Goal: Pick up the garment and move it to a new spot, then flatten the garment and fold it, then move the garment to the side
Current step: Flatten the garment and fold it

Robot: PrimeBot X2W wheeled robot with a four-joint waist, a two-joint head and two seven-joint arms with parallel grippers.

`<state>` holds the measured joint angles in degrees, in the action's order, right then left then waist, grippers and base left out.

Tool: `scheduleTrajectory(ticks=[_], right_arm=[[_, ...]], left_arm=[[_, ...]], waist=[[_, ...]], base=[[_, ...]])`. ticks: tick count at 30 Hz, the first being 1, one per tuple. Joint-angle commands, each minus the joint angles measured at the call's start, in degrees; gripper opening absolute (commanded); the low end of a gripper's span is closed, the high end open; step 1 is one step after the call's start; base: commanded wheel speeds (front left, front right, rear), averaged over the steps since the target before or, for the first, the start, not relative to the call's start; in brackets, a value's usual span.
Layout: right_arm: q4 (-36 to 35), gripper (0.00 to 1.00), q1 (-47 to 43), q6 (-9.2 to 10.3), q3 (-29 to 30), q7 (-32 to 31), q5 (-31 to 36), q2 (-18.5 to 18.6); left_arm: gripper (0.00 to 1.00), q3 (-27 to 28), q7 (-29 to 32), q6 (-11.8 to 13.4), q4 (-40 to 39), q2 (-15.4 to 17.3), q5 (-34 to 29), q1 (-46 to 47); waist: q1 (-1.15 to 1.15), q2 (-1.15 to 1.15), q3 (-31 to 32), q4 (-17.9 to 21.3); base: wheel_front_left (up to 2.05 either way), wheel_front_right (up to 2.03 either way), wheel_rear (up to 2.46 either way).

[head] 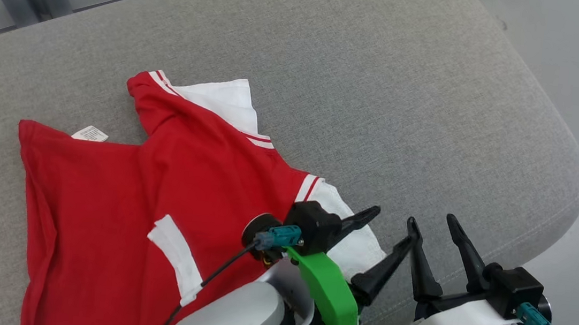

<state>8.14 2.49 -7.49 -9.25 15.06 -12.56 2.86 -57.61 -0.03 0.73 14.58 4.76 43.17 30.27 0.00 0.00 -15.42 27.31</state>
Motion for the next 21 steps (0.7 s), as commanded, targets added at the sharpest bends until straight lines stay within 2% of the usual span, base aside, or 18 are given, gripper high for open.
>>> scheduleTrajectory(ticks=[1, 3, 6, 10, 14, 16, 18, 21], right_arm=[[-0.1, 1.0, -0.1, -0.01, 0.4, 0.2, 1.0, 0.1], [-0.3, 1.0, -0.2, -0.01, 0.9, 0.2, 1.9, 0.1], [-1.7, 1.0, 0.1, -0.01, 2.6, 0.2, 3.2, 0.1], [-5.0, 1.0, 0.5, -0.01, 5.0, 0.2, 6.5, 0.1], [-8.0, 1.0, 0.5, -0.01, 6.4, 0.2, 9.6, 0.3], [-9.3, 1.0, 0.2, -0.01, 6.9, 0.2, 10.7, 1.4], [-10.0, 1.0, -0.1, -0.01, 7.3, 0.2, 11.2, 2.2], [-10.3, 1.0, -0.5, -0.01, 7.9, 0.2, 11.3, 3.5]], left_arm=[[1.0, 1.2, -2.1, -1.4, -1.4, -0.3, 1.6, -0.3], [1.0, 2.4, -4.7, -2.4, -3.4, -0.4, 2.3, -0.8], [1.0, 5.6, -8.4, -1.2, -7.1, 2.0, 2.0, -1.8], [1.0, 11.3, -12.9, 5.5, -11.5, 8.8, -1.9, -5.4], [1.0, 15.5, -14.3, 12.3, -15.0, 15.2, -5.2, -11.8], [1.0, 17.6, -14.8, 14.2, -16.6, 16.3, -4.7, -15.9], [1.0, 19.1, -15.1, 16.1, -16.9, 18.6, -7.2, -19.0], [1.0, 22.5, -15.1, 18.5, -17.6, 17.9, -8.6, -24.3]], waist=[[0.0, 0.0, 0.5, -1.0], [0.0, 0.0, 1.0, -1.8], [0.0, 0.0, 2.0, -3.5], [0.0, 0.0, 4.1, -6.9], [0.0, 0.0, 6.6, -10.8], [0.0, 0.0, 7.7, -13.3], [0.0, 0.0, 9.0, -15.7], [0.0, 0.0, 10.5, -18.5]], base=[[0.0, 0.0, 0.0], [0.0, 0.0, 0.0], [0.0, 0.0, 0.0], [0.0, 0.0, 0.0], [0.0, 0.0, 0.0], [0.0, 0.0, 0.0], [0.0, 0.0, 0.0], [0.0, 0.0, 0.0]])
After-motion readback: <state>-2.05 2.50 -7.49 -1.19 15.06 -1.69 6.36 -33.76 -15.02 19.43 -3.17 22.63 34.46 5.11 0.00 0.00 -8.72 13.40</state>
